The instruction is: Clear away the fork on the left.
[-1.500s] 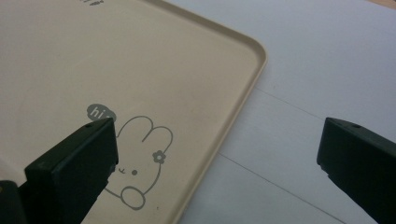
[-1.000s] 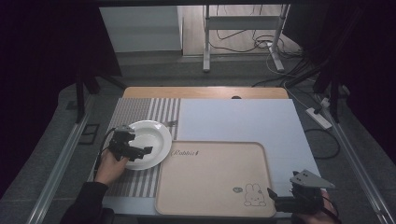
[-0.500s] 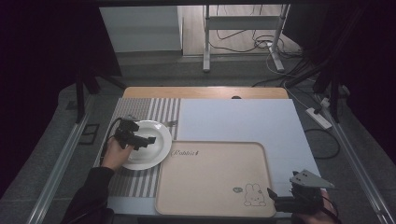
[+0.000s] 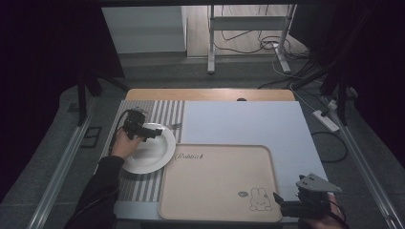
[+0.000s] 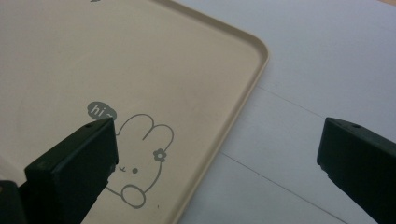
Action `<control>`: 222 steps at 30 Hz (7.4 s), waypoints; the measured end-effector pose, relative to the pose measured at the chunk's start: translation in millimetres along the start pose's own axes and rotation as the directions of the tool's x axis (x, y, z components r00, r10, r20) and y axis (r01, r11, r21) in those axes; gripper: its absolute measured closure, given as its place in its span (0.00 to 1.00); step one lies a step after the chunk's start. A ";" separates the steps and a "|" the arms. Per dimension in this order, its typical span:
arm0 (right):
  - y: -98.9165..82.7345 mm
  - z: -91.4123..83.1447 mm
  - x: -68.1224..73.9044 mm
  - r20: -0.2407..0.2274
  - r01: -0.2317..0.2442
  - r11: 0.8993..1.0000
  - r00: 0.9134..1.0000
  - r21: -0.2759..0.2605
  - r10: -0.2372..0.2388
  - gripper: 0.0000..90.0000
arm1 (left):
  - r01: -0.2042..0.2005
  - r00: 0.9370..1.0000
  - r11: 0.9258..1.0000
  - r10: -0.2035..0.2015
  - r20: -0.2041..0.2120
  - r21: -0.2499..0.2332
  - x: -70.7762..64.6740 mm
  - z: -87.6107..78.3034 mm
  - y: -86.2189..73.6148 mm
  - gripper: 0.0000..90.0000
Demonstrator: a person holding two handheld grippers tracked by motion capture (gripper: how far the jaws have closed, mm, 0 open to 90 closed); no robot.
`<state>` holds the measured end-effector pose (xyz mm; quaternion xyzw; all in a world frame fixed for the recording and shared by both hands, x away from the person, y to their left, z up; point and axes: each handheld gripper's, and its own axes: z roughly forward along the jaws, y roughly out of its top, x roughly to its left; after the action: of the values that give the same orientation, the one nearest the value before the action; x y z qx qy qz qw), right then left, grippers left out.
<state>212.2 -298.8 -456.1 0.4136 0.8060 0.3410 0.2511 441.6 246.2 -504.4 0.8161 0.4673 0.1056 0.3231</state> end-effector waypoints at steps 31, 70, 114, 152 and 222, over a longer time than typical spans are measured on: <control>0.1 0.4 0.0 -0.004 0.002 1.000 1.000 0.003 -0.002 0.00 | 0.068 0.987 0.971 -0.032 -0.158 0.227 66.9 23.8 24.2 0.99; 0.3 1.2 2.6 -0.011 0.033 0.999 0.999 0.010 -0.033 0.00 | -0.029 0.999 0.982 0.021 0.048 0.187 31.5 38.0 53.3 0.00; 0.1 1.1 3.6 -0.024 0.050 0.999 0.998 0.012 -0.050 0.00 | -0.125 0.991 0.957 0.131 -0.005 0.261 52.0 46.7 47.8 0.80; 0.5 2.1 5.4 -0.015 0.063 0.998 0.998 0.021 -0.063 0.00 | -0.033 0.998 0.968 0.043 -0.038 0.248 80.4 -35.3 16.7 0.94; -0.1 0.0 5.8 -0.022 0.075 0.997 0.997 0.007 -0.074 0.00 | -0.131 0.976 0.965 0.085 0.200 0.228 -144.8 -37.9 -43.4 0.94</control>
<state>209.1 -294.0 -456.8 0.3804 0.8248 0.3329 0.2532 315.1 157.5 -483.7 0.8798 0.3987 -0.0120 0.2587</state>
